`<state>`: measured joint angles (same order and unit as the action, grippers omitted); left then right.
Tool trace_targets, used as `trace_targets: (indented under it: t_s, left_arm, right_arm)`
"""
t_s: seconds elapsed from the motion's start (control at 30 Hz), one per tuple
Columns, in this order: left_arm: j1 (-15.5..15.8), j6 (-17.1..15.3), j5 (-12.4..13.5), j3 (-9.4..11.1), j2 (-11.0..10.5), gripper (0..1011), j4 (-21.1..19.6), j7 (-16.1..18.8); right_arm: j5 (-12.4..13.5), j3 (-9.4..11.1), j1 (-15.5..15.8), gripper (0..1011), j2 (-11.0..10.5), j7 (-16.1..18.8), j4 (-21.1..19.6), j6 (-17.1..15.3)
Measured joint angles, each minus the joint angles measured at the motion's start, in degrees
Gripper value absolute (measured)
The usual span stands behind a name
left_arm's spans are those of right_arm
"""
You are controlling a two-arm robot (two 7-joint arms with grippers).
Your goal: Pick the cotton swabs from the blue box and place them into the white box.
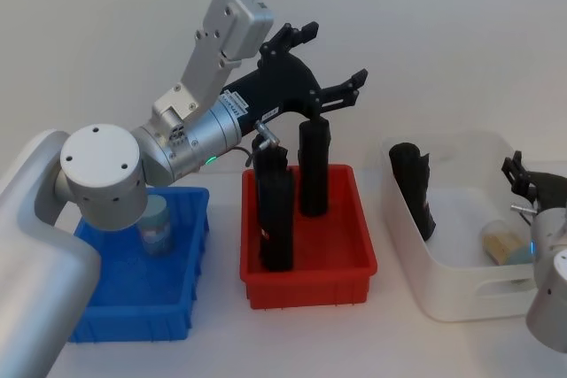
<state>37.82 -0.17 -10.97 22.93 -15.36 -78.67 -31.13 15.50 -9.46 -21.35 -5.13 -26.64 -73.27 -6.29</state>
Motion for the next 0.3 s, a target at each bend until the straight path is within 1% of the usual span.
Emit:
trace_targets:
  t_s: [0.3]
  left_arm:
    - [0.0, 0.0, 0.0, 0.0, 0.0, 1000, 0.0, 0.0]
  right_arm:
    - [0.52, 0.28, 0.08, 1002, -0.05, -0.71, 0.08, -0.25]
